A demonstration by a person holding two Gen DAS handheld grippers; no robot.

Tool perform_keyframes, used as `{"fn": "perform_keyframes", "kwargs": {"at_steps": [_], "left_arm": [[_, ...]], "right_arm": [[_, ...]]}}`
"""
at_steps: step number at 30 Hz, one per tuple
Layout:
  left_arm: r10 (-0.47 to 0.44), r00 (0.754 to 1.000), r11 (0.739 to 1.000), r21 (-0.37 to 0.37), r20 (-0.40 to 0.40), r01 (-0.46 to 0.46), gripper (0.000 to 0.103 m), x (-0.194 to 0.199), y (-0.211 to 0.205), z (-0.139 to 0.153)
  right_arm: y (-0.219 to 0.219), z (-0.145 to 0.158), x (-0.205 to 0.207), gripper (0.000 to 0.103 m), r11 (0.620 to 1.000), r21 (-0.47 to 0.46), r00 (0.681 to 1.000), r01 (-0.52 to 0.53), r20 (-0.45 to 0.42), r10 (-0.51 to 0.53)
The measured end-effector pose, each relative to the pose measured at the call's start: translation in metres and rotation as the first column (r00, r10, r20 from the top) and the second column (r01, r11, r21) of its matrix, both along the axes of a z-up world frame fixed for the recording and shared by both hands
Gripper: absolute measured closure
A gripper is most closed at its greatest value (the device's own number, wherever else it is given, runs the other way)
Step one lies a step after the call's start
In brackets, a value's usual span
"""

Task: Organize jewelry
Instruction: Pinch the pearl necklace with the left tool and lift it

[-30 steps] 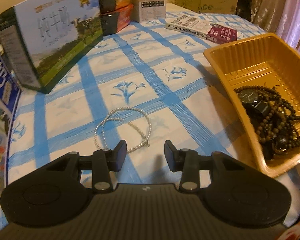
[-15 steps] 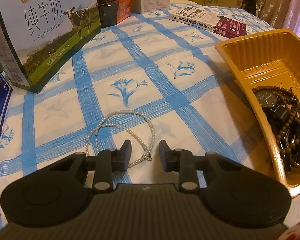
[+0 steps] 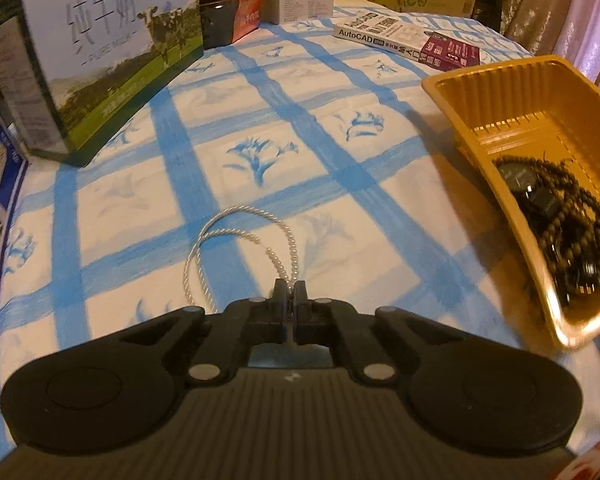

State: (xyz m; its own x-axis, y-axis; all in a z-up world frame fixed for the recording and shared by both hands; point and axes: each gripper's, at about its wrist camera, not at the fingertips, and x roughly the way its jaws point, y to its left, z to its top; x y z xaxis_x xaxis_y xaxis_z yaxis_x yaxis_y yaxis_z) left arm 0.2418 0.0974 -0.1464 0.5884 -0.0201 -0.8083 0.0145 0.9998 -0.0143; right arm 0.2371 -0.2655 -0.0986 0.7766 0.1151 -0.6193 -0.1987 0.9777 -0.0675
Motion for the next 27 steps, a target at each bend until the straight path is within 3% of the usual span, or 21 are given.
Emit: {"fn": "perform_keyframes", "kwargs": {"at_steps": [12, 15, 18, 27], "left_arm": [[0.009, 1.000, 1.000, 0.003, -0.022, -0.009, 0.090, -0.002, 0.004, -0.002], [0.006, 1.000, 1.000, 0.002, -0.029, -0.006, 0.091, 0.001, 0.002, -0.004], [-0.011, 0.999, 1.000, -0.006, -0.031, 0.011, 0.102, 0.000, 0.001, -0.004], [-0.005, 1.000, 1.000, -0.020, -0.012, 0.004, 0.102, -0.009, 0.001, 0.008]], "right_arm": [[0.000, 0.000, 0.000, 0.097, 1.000, 0.000, 1.000, 0.001, -0.001, -0.001], [-0.002, -0.002, 0.000, 0.097, 1.000, -0.002, 1.000, 0.001, -0.001, -0.001], [-0.001, -0.002, 0.000, 0.097, 1.000, 0.001, 1.000, 0.004, -0.003, -0.004], [-0.002, -0.002, 0.000, 0.097, 1.000, -0.001, 1.000, 0.002, -0.002, -0.002]]}}
